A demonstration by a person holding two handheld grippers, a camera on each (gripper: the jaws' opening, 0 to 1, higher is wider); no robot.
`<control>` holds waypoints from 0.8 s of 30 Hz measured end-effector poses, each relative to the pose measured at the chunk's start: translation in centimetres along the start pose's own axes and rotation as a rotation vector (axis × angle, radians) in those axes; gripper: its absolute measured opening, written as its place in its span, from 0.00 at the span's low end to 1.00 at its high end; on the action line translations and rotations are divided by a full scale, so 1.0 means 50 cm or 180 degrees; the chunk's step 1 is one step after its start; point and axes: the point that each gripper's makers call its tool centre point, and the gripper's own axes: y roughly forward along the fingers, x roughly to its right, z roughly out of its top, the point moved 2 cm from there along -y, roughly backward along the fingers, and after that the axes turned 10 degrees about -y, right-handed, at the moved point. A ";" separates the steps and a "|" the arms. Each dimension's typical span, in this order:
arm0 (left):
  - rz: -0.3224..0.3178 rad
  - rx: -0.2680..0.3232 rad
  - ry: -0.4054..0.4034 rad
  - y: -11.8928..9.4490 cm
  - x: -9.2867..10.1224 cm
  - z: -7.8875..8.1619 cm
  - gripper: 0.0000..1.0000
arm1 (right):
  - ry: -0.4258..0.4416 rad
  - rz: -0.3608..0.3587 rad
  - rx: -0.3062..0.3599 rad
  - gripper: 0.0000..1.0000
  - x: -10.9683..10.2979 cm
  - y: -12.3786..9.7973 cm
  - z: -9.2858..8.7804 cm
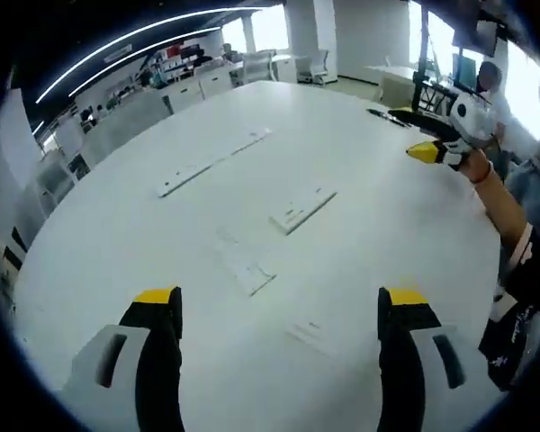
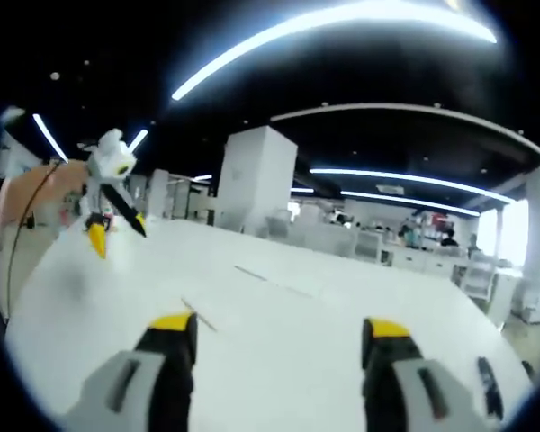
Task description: Locate the socket holder cover, grip the socket holder cover, clip it into the socket holder slot.
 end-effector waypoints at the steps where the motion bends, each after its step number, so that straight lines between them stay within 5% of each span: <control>1: 0.0036 -0.0157 -0.0052 0.010 -0.004 -0.005 0.87 | -0.0005 0.0003 -0.0009 0.75 0.000 0.001 -0.001; 5: 0.0209 -0.0620 -0.0091 0.042 -0.014 -0.034 0.82 | -0.0050 0.0029 -0.0069 0.75 -0.007 0.004 -0.007; 8: 0.0236 -0.0787 -0.0129 0.063 -0.001 -0.061 0.83 | -0.0097 0.0033 -0.0125 0.75 -0.010 0.007 -0.013; 18: 0.0354 -0.1157 -0.0225 0.075 0.009 -0.099 0.76 | -0.0172 0.0039 -0.0276 0.72 -0.005 0.014 -0.031; 24: 0.0388 -0.1296 -0.0554 0.071 0.015 -0.113 0.69 | -0.0210 0.0037 -0.0289 0.72 -0.006 0.017 -0.031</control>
